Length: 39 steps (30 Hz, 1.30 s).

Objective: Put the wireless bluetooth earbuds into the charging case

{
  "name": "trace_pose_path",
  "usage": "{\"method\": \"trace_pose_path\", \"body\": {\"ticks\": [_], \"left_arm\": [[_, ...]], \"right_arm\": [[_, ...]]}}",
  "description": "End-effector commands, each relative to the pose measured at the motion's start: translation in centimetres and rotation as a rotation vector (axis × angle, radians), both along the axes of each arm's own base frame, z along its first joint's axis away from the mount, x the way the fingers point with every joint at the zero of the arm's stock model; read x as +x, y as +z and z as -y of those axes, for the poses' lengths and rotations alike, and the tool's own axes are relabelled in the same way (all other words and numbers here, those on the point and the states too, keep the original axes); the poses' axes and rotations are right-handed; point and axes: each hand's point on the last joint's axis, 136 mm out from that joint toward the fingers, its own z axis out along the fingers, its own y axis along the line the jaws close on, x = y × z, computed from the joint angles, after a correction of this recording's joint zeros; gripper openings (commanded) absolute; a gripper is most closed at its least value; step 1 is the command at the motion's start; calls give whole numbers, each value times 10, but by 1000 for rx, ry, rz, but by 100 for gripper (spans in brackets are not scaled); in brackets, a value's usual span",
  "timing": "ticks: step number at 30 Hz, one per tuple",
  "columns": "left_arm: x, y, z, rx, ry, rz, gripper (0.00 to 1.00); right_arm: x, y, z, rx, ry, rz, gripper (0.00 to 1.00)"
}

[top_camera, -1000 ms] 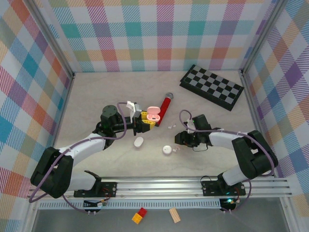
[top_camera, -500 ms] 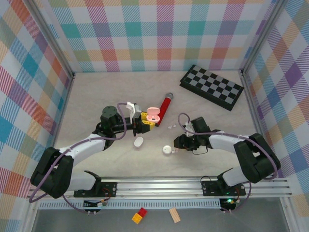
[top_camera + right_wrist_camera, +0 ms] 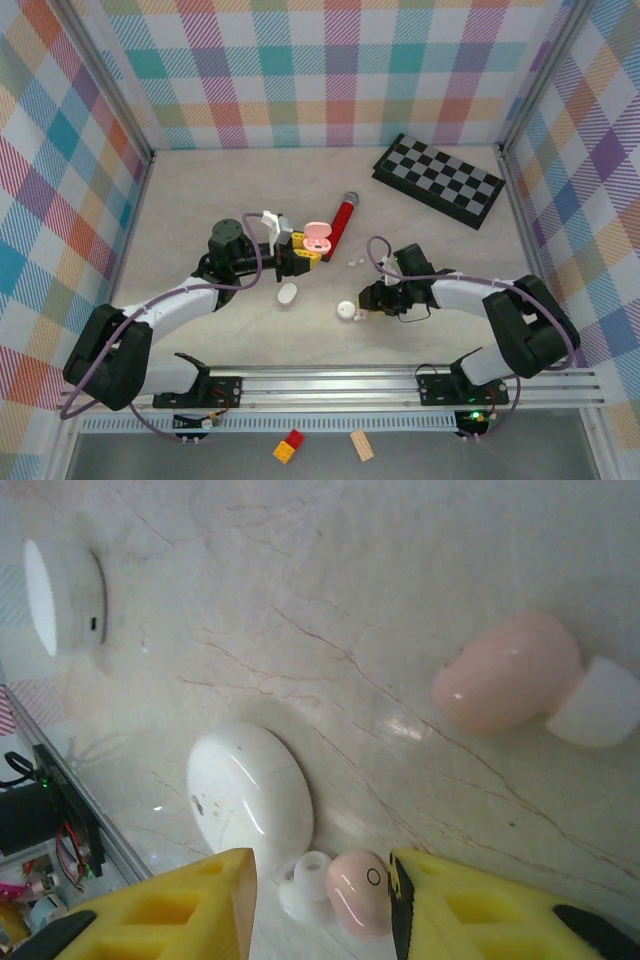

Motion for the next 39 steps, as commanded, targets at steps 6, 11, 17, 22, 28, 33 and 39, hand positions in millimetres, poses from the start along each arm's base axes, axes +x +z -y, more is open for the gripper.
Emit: {"method": "trace_pose_path", "body": {"ticks": [6, 11, 17, 22, 28, 33, 39], "left_arm": [[-3, 15, -2, -31, -16, 53, 34], [-3, 15, -2, -32, -16, 53, 34], [-3, 15, -2, -32, -16, 54, 34], [-3, 15, -2, -31, -16, 52, 34], [-3, 15, -2, -31, -14, 52, 34], [-4, 15, -2, -31, -16, 53, 34], [-4, 16, -2, -32, -16, 54, 34]], "right_arm": [[-16, -5, 0, -33, 58, -32, 41], [-16, 4, -8, 18, 66, -12, 40], [-16, 8, -9, 34, 64, 4, 36], [-21, 3, -7, 28, 69, -14, 35], [-24, -2, -4, -6, 78, -22, 36], [-28, -7, 2, -104, 96, -7, 36], [-30, -13, 9, -174, 101, -1, 30]]}}
